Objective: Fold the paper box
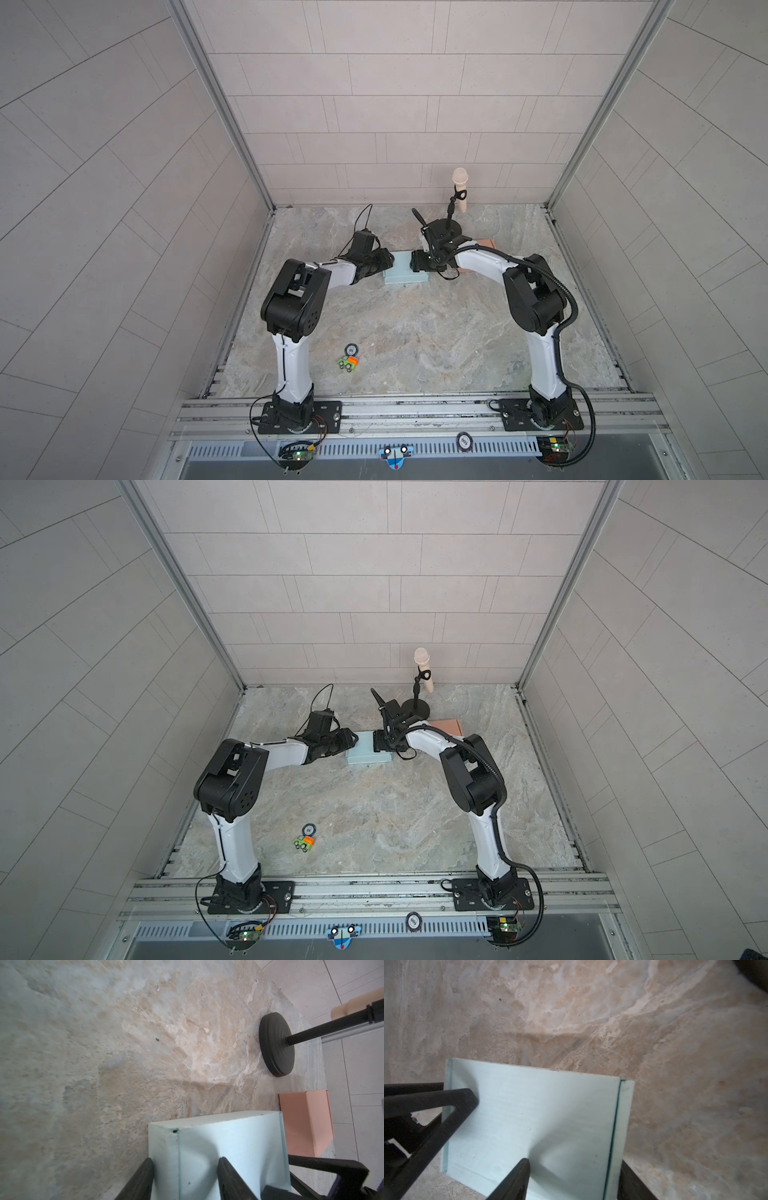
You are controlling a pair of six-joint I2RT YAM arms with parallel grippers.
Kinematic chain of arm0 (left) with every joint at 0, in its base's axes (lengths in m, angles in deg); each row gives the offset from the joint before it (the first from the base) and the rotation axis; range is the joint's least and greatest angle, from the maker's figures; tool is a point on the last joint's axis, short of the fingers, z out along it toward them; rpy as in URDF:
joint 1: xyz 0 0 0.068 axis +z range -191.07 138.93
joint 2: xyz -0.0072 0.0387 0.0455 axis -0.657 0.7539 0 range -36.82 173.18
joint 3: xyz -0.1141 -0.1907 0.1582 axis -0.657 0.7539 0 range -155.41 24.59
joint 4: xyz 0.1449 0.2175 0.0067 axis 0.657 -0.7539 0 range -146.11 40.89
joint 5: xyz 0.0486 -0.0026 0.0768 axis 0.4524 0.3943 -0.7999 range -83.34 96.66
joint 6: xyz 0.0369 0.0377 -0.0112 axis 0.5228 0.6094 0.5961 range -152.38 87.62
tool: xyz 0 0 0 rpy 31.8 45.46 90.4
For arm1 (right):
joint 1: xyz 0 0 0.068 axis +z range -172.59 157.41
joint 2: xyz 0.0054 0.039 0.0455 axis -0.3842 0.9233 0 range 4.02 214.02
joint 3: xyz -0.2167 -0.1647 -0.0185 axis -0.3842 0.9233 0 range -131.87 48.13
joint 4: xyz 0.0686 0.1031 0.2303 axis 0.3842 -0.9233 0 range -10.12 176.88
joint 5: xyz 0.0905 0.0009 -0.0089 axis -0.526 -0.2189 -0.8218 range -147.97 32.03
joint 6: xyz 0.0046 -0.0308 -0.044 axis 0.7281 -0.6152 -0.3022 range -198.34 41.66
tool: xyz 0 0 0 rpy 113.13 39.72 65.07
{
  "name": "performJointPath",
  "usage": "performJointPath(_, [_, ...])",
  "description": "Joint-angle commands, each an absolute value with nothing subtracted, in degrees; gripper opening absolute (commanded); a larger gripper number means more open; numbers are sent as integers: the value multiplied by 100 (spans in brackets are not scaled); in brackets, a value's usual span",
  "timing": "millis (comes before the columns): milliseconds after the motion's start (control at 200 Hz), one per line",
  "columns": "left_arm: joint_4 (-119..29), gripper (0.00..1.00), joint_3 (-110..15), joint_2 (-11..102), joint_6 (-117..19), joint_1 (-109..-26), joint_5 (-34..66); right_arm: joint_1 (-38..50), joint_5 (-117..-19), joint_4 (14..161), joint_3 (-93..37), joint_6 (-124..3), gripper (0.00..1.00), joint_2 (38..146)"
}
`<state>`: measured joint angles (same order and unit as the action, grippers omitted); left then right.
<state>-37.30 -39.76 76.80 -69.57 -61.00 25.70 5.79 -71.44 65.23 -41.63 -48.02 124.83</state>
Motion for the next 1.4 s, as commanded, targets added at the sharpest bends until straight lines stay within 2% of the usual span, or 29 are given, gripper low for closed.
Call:
performJointPath(0, [-3730, 53, -4118, 7894, -6905, -6254, 2935, 699, -7387, 6648, -4356, -4829, 67, 12756])
performJointPath(471, [-3637, 53, -4203, 8072, -6989, -6217, 2923, 646, -7371, 6622, -4653, -4758, 69, 12944])
performJointPath(811, [-3532, 59, -4119, 7958, -7079, -6138, 3021, 644, -7182, 6508, -4696, -4767, 75, 12867])
performJointPath(836, [-3540, 61, -4123, 7951, -7072, -6129, 3020, 646, -7174, 6521, -4681, -4759, 76, 12852])
performJointPath(916, [-3600, 67, -4100, 7899, -7044, -6082, 2990, 647, -7119, 6539, -4627, -4751, 88, 12782])
performJointPath(1011, [-3603, 73, -3985, 7742, -7035, -6006, 2956, 645, -7057, 6509, -4614, -4792, 93, 12662])
performJointPath(1051, [-3602, 77, -3913, 7656, -7032, -5959, 2934, 650, -7009, 6492, -4596, -4805, 99, 12596])
performJointPath(1266, [-3789, 99, -3578, 7038, -6865, -5817, 2782, 647, -6748, 6376, -4544, -4913, 99, 12213])
performJointPath(1397, [-3960, 100, -3433, 6679, -6747, -5813, 2702, 663, -6615, 6384, -4412, -4934, 99, 11926])
